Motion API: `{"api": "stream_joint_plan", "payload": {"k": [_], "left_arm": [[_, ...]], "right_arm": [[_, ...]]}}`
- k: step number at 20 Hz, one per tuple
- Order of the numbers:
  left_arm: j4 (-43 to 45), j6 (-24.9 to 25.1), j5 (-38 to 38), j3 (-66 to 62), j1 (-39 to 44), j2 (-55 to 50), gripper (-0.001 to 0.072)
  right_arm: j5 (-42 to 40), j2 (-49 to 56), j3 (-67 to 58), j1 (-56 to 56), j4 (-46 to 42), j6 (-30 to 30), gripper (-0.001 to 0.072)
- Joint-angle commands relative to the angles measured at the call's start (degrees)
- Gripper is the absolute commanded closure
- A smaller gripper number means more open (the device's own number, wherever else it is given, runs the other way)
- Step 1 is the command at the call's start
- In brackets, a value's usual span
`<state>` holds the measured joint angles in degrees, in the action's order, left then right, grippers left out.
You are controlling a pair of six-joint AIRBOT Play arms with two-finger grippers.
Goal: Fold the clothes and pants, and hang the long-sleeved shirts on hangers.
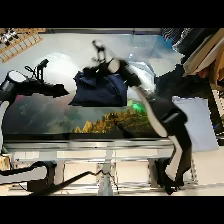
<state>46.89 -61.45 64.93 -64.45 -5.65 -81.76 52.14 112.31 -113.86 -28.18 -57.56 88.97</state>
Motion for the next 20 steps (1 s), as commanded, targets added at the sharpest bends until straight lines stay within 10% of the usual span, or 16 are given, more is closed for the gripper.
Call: {"api": "stream_joint_plan", "payload": {"k": [1,4,9,15,20], "left_arm": [[-1.1,0.8,-0.3,-0.1,0.0,0.1,0.0700],[-1.9,0.8,-0.4,-0.1,0.2,0.1,0.0699],[-6.9,0.8,-0.4,0.0,0.3,0.1,0.0699],[-6.9,0.8,0.5,0.0,0.3,0.1,0.0699],[-6.9,0.8,0.6,0.0,0.3,0.1,0.0699]], "right_arm": [[14.3,-8.5,2.6,11.4,-7.2,2.3,0.0346],[22.1,-15.5,15.0,21.7,-6.9,2.1,0.0147],[14.4,-15.0,34.4,28.0,8.6,-8.3,0.0015],[11.6,-4.1,35.1,28.0,30.4,-20.8,0.0014],[14.8,1.6,28.2,26.0,35.3,-20.2,0.0015]]}}
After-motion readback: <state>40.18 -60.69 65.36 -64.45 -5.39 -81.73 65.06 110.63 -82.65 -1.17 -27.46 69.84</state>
